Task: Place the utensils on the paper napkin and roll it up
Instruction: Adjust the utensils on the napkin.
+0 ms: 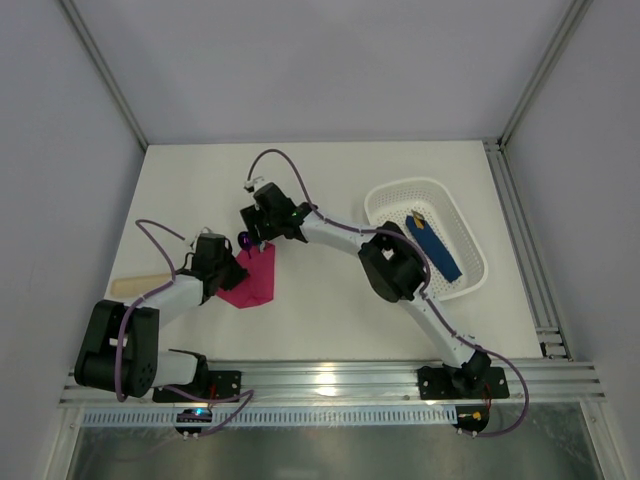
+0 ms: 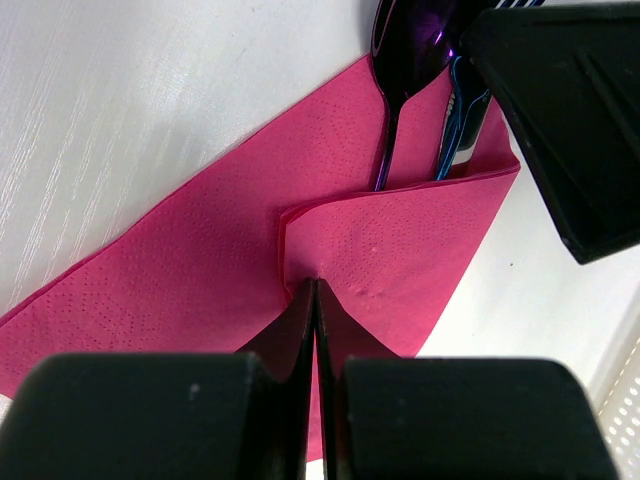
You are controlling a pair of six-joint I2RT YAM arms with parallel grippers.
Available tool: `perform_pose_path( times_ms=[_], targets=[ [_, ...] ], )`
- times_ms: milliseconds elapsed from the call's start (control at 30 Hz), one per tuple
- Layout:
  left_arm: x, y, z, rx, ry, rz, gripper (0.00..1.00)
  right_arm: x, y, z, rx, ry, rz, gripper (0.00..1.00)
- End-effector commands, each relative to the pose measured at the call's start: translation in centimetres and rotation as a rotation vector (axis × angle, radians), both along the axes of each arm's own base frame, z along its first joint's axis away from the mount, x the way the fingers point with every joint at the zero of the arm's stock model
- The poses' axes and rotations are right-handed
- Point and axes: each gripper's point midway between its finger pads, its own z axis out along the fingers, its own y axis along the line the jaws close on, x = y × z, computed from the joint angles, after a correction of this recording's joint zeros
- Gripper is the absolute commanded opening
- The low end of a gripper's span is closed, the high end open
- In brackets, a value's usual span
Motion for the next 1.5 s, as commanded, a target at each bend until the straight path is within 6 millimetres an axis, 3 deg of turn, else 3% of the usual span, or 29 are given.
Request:
perform_pose_path(
  times_ms=[0,300,467,767,1067,1167,1467],
  targets=[
    [-2.5,0.9,-2.1,0.044,0.092,-0.012,0.0,0.8,0.1,6.1,0.092,-0.074,-0.012,0.71],
    [-2.6,0.9,-2.0,0.045,0.088,-0.013,0.0,0.6,-1.4,6.6,0.117,-0.013,0.008,0.72],
    [-2.5,0.8,-1.7,0.041,0.078,-0.012,0.0,-0.8,-1.2,7.1,0.139,0.018,0.05,0.72],
    [-2.2,0.3,-0.4,0.007,0.038,-0.026,0.0,-3.7,-2.6,7.7,0.196,0.056,0.071,0.71],
    [-2.0,0.5,0.7,0.012,0.01,-0.014,0.0,-3.7,-3.2,7.7,0.182,0.061,0.075,0.71],
    [-2.0,0.5,0.8,0.012,0.023,-0.011,0.14,-3.8,-3.2,7.5,0.181,0.064,0.081,0.71],
    [-1.5,1.3,0.9,0.05,0.019,0.02,0.27,-3.9,-2.5,7.0,0.193,0.088,0.114,0.71]
  ],
)
